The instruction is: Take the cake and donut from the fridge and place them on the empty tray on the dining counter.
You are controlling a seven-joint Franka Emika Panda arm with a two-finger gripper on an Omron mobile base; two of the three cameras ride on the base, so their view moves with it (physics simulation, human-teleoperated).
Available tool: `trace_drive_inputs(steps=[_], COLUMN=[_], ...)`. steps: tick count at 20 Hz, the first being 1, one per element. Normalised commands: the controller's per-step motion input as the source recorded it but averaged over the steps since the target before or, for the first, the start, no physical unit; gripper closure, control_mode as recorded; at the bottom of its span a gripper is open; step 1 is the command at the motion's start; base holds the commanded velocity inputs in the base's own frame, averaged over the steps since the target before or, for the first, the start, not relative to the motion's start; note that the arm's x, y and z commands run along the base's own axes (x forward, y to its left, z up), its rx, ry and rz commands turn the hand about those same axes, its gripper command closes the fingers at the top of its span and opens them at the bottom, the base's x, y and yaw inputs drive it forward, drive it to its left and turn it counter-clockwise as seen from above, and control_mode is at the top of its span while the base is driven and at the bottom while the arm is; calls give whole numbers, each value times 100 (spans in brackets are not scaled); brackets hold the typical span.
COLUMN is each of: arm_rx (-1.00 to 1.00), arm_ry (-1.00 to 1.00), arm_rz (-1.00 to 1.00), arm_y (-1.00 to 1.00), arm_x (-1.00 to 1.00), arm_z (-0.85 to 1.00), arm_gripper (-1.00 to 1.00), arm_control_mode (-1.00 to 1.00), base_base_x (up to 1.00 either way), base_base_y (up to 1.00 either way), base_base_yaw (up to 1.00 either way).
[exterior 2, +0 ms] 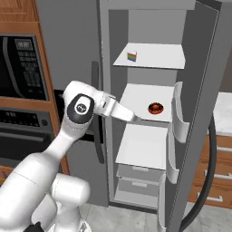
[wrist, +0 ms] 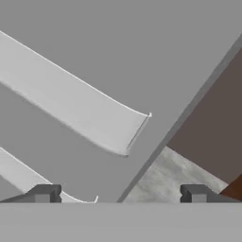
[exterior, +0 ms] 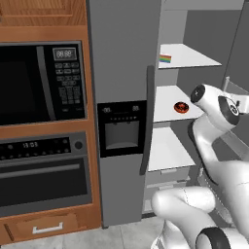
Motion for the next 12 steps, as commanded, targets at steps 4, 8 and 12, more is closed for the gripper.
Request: trace_drive_inputs(steps=[4, 8, 12], arm_rx=[6, 20, 22], arm_ry=[-5, 4, 15], arm_rz=[42, 58, 65], arm_y=[73, 46, 35], arm_x=[-70, -38, -17], arm_z=[0, 0, 2], arm_gripper=[-100, -100, -100], arm_control_mode=[-100, -100, -100], base_base_x=[0, 0, 0], base_base_y=[0, 0, 0], base_base_yaw=[0, 0, 0])
